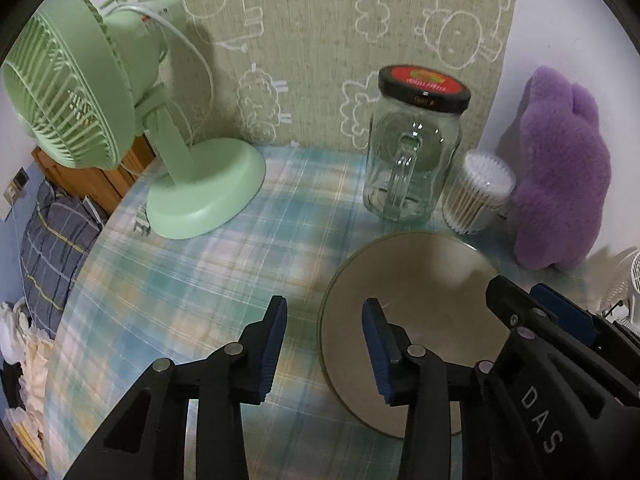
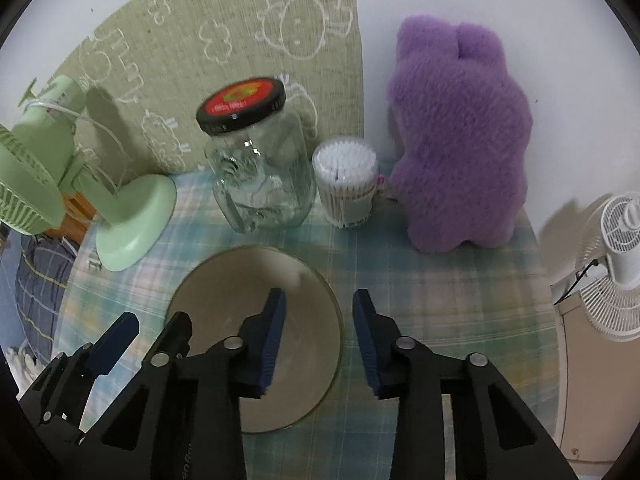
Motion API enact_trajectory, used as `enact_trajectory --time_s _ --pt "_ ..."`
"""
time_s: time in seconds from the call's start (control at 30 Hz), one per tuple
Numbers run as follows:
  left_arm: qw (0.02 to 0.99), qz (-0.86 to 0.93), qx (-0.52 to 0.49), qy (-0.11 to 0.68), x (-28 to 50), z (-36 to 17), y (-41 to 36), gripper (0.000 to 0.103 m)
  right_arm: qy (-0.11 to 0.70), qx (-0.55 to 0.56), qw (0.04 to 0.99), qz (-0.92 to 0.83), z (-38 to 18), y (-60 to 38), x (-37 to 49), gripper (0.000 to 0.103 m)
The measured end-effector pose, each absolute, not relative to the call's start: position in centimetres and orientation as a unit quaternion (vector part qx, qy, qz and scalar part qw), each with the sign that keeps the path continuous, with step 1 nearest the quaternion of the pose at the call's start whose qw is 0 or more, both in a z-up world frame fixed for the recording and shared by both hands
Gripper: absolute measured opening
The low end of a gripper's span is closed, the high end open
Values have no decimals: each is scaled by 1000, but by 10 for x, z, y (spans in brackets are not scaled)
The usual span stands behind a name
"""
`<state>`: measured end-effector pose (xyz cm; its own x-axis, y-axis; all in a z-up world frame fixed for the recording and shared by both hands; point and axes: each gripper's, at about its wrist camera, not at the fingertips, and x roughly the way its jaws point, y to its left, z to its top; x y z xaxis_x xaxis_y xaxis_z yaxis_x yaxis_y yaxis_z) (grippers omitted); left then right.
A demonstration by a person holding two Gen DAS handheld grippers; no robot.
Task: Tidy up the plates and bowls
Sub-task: 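Move both tools to the patterned bowl by the jar and close on its rim, then lift the patterned bowl with both tools and carry it toward the plates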
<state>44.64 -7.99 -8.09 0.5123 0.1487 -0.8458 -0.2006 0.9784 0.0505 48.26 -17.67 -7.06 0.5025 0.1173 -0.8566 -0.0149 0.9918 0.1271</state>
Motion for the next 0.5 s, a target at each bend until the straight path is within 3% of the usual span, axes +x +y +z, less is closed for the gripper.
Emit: enact_trajectory --time_s 0.2,0.5 --pt "862 97 -31 496 451 -91 -80 29 503 51 862 33 -82 -177 488 25" --pt "854 88 -36 511 453 -102 -80 20 512 53 857 28 -94 -180 491 18"
